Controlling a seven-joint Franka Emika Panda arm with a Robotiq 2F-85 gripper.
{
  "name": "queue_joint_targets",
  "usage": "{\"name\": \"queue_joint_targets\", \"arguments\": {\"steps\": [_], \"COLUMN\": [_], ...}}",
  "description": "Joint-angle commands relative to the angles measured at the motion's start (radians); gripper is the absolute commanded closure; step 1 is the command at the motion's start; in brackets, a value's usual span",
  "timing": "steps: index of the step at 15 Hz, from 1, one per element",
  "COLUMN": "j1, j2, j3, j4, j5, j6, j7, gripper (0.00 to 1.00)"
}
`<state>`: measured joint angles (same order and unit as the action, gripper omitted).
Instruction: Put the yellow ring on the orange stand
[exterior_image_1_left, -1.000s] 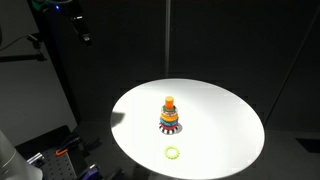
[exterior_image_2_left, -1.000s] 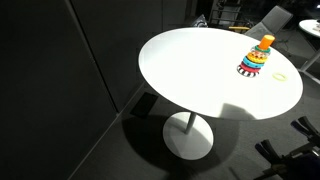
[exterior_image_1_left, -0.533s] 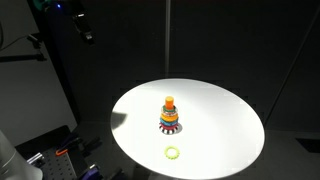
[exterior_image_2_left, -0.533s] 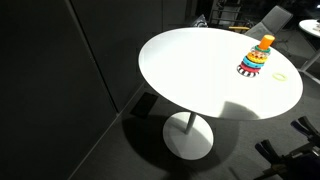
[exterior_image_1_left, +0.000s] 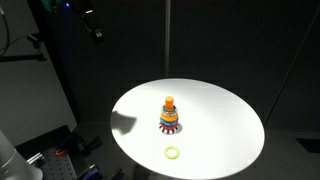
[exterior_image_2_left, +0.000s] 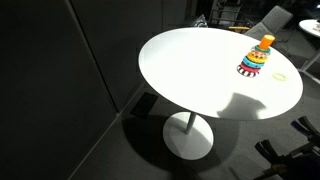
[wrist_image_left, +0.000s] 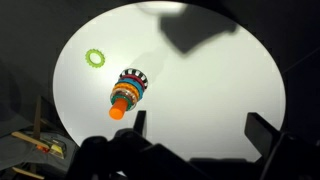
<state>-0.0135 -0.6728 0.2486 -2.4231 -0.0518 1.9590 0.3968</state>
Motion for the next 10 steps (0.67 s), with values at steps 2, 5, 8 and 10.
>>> {"name": "queue_joint_targets", "arguments": {"steps": [2,5,8,10], "j1": [-0.023,-0.029,-0.032,-0.037], "j2": [0.024,0.052,0.086,0.110], "j3": [-0.055,-0.113,-0.179,-0.217], "j4": [-0.027,-0.045,-0.048,-0.042], "j5": [-0.009,0.020,0.056,0.081], "j6": [0.095,0.136,0.127,0.114], "j7": [-0.004,-0.028,-0.058,-0.088], "gripper": [0.00,0.00,0.00,0.00]}}
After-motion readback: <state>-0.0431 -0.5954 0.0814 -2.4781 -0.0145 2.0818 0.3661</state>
